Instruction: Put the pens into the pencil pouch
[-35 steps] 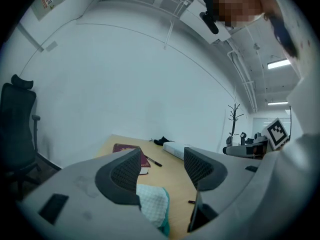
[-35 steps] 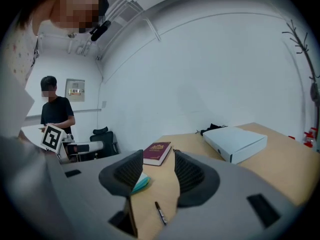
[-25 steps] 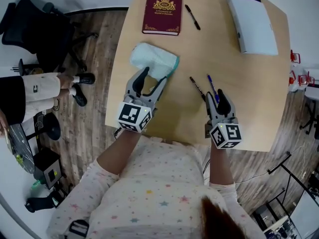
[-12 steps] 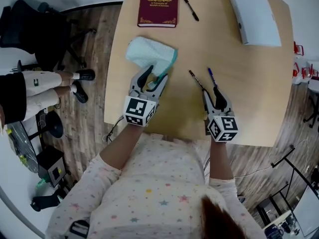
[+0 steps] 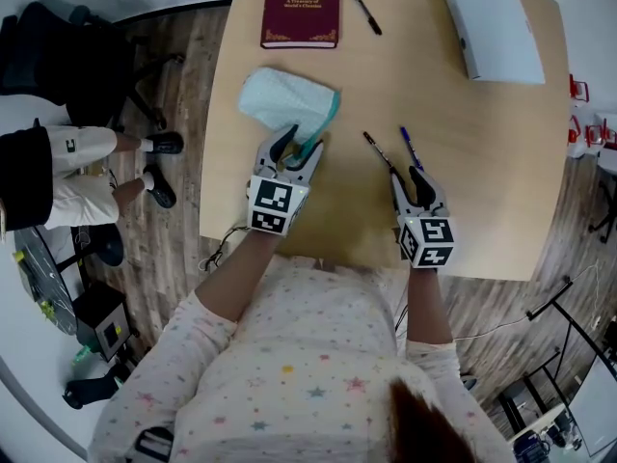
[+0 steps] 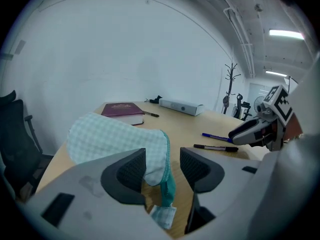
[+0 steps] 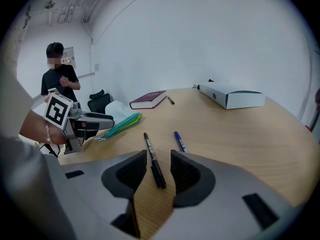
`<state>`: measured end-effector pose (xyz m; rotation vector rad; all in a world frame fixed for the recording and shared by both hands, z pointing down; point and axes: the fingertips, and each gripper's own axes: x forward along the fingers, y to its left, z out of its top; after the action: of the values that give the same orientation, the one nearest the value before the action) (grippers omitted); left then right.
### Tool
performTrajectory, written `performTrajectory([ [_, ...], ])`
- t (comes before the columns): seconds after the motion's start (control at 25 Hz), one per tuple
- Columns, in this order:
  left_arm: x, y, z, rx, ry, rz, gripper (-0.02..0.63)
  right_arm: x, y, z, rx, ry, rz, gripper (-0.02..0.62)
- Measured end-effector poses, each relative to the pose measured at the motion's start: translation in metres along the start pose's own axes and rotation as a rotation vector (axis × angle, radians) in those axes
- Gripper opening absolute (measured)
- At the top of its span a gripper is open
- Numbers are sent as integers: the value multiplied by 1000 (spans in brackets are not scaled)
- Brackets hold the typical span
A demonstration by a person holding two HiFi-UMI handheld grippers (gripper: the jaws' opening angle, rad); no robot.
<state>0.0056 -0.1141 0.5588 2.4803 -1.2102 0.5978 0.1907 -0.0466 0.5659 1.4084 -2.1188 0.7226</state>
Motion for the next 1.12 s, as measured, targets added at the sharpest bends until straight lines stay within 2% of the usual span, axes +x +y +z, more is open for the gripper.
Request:
performTrajectory([
  [0.24,7,2,-10,55,64,25,172,2,2,-4,-42,30,3,123],
  [0.44,7,6,-11,82,76,33,89,4,1,-5,-60,39,-2,100],
  [0.64,7,5,-13,86,91,22,34,7,3,-9,-71,52,2,87],
  [0.8,5,4,-11,91,91,11,17,7,4,-9,-83,55,0,57],
  [0.96,-2,5,-5,64,72,-9,14,7,4,-8,-87,53,0,14],
  [1.12,-12,11,4,25,47,-20,12,6,4,-5,-94,39,-3,14],
])
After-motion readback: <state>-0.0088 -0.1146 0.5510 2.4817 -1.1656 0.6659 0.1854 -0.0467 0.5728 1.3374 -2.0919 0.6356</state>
